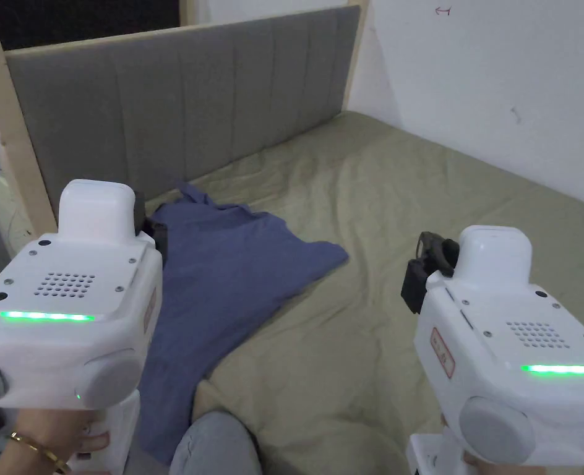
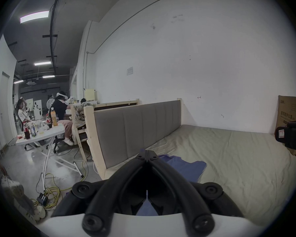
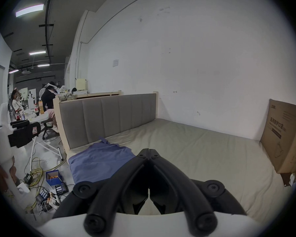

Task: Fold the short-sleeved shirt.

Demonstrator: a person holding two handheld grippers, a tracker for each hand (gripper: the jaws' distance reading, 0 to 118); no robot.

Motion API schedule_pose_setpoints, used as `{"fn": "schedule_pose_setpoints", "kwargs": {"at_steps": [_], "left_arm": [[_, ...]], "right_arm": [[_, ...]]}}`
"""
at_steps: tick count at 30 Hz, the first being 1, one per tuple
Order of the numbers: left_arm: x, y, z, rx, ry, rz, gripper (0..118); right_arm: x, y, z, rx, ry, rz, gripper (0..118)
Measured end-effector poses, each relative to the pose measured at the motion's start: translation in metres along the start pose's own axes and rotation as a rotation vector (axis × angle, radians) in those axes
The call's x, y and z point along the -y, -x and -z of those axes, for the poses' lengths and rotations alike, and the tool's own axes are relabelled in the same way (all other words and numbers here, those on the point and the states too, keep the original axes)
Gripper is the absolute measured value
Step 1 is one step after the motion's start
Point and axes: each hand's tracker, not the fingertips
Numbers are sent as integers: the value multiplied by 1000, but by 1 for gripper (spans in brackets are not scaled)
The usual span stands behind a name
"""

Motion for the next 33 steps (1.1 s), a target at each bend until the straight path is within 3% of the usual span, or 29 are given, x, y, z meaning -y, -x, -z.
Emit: {"fn": "schedule_pose_setpoints", "kwargs": {"at_steps": [4,6,7,8,9,13,19,25,29,33], "left_arm": [[1,4,10,15,34,27,1],[0,5,21,18,47,43,19],[0,6,30,24,55,44,44],[-2,7,40,41,81,40,94],[-4,7,56,67,132,32,117],[-9,4,124,148,257,-12,118],[4,-35,244,274,521,76,118],[64,-95,353,330,809,187,118],[113,-122,387,383,979,258,118],[150,-132,402,323,1076,306,113]], "right_arm": [[1,2,6,-8,6,4,0],[1,1,9,-8,8,8,0],[1,0,11,-8,10,9,0],[1,-1,13,-8,12,9,0],[1,-2,15,-6,14,9,0],[4,-8,26,-7,33,11,0],[16,-21,54,8,92,15,0],[36,-36,96,39,180,-15,0],[49,-49,113,62,230,12,0],[62,-61,122,75,270,15,0]]}}
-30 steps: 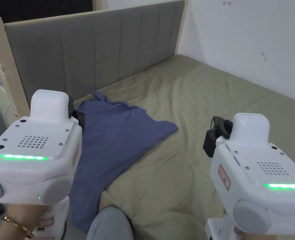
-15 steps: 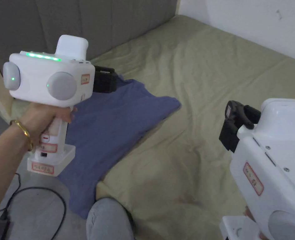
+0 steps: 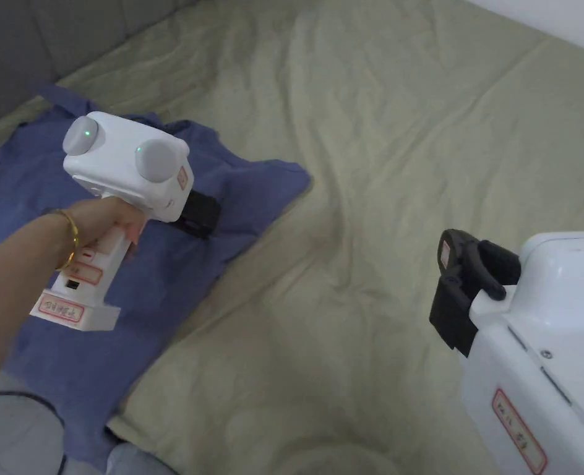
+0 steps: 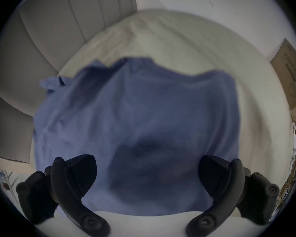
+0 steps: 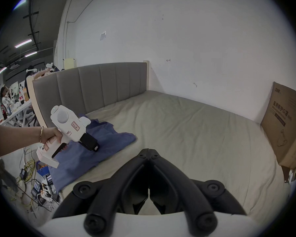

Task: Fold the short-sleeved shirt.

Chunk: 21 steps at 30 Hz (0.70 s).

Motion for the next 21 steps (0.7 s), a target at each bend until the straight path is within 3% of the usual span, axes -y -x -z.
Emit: {"fn": "schedule_pose_setpoints", "kwargs": {"at_steps": [4,5,7,8,9,10,15,21], "left_arm": [[11,0,-2,120,53,-172,104],[8,3,-10,51,-9,-87,91],[8,2,-26,83,-27,-82,53],[9,0,-31,91,-33,-85,11],[10,-3,-35,56,-65,-95,1],[10,-3,-39,-32,-75,-102,1],[31,-7,-73,-25,-164,-190,1],[56,1,-156,-7,-344,-275,1]], "right_arm": [[11,-11,2,11,32,8,0],[13,-13,2,11,38,27,0],[16,-17,-1,13,50,61,0],[17,-18,-4,18,50,73,0],[17,-18,-10,20,43,90,0],[17,-19,-16,16,39,99,0],[13,-19,-59,50,-2,58,0],[12,-32,-119,105,-77,62,0]]}}
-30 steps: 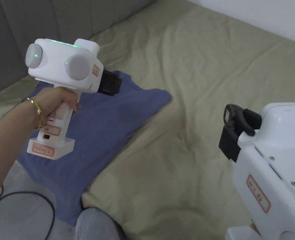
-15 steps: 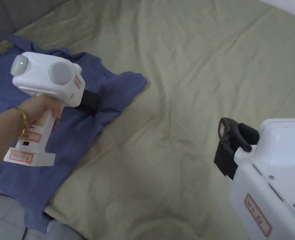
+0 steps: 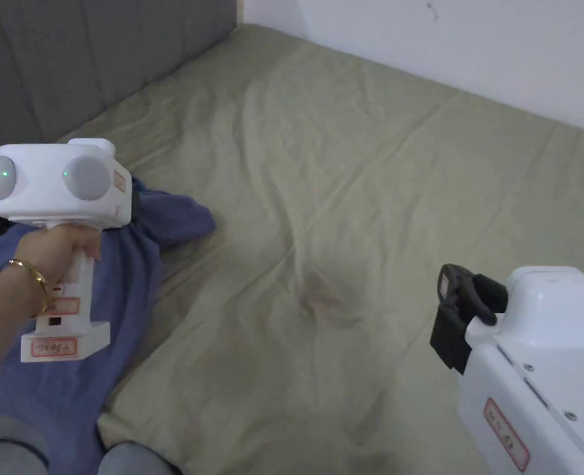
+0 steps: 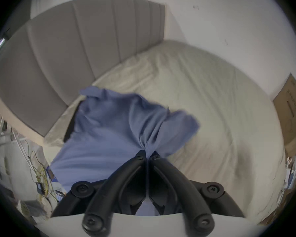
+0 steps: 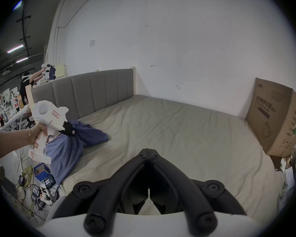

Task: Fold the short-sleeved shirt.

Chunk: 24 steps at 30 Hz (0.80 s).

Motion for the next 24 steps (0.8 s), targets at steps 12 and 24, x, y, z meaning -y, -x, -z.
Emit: {"fn": "schedule_pose_setpoints", "kwargs": {"at_steps": [12,24], "left_arm": [[-50,-10,-192,166,-425,-85,1],[-118,-172,-338,536,-684,107,1]], "right_arm": [[10,-34,-70,47,-66,96,0],[-6,-84,-140,231,-195,145,0]]}}
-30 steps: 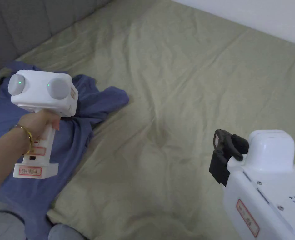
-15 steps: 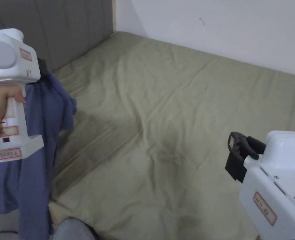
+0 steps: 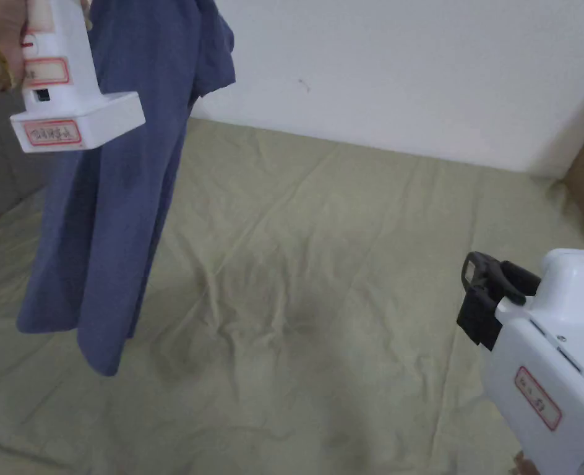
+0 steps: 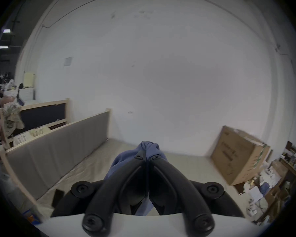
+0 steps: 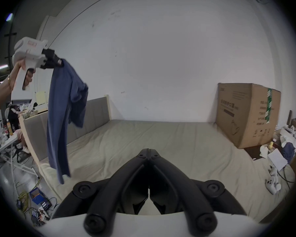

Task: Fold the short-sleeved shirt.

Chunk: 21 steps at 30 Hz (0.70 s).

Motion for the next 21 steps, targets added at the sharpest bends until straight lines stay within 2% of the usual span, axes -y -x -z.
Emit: {"fn": "schedule_pose_setpoints", "kwargs": {"at_steps": [6,11,15,21], "left_arm": [[-14,-60,39,101,-11,3,1],[17,-102,68,182,72,-5,1],[79,-132,94,207,215,51,1],[221,-155,150,184,508,181,1]], "right_arm": [[-9,-31,-24,117,-25,-1,0],[-8,-48,-43,197,-44,16,0],[-2,-60,-49,245,-32,28,0],[10,-72,-51,281,0,60,0]]}}
